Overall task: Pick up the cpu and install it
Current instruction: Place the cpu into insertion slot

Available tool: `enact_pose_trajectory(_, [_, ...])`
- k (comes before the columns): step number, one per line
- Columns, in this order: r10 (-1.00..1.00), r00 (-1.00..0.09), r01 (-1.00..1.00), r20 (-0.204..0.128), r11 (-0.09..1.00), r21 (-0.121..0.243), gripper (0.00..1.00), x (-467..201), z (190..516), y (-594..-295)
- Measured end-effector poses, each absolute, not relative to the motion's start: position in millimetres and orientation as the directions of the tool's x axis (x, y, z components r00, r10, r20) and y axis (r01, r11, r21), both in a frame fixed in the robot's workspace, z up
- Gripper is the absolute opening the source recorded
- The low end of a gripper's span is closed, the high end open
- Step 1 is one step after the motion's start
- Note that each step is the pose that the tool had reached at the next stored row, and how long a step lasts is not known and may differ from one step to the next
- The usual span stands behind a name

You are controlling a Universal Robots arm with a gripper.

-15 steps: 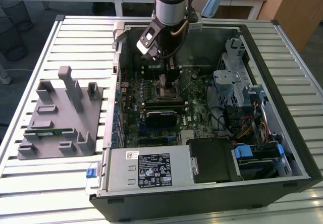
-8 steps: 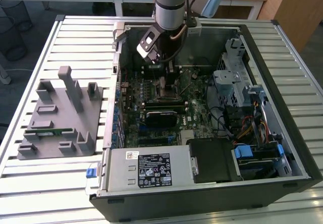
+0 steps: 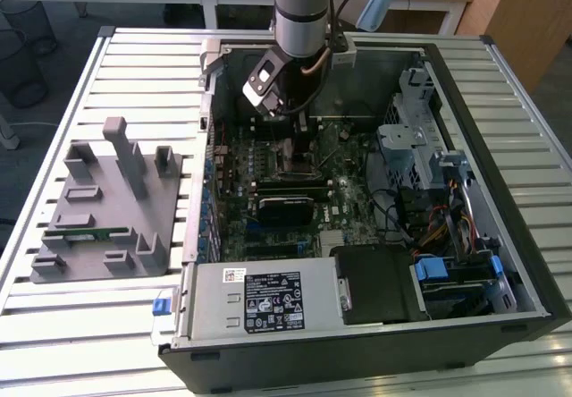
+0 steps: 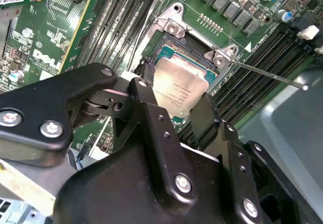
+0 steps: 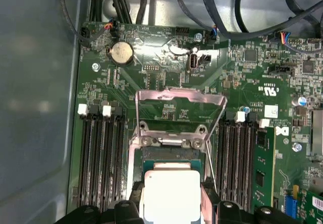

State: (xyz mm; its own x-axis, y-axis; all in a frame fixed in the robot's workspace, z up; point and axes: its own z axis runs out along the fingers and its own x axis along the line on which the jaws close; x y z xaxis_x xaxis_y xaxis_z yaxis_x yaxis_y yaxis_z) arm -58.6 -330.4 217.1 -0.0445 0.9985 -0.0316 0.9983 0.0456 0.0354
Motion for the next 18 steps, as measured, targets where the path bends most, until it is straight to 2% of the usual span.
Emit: enact_pose_trajectory(18, [0.999, -0.020, 0.999, -0.028, 0.021, 0.035, 0.53, -58, 201, -330])
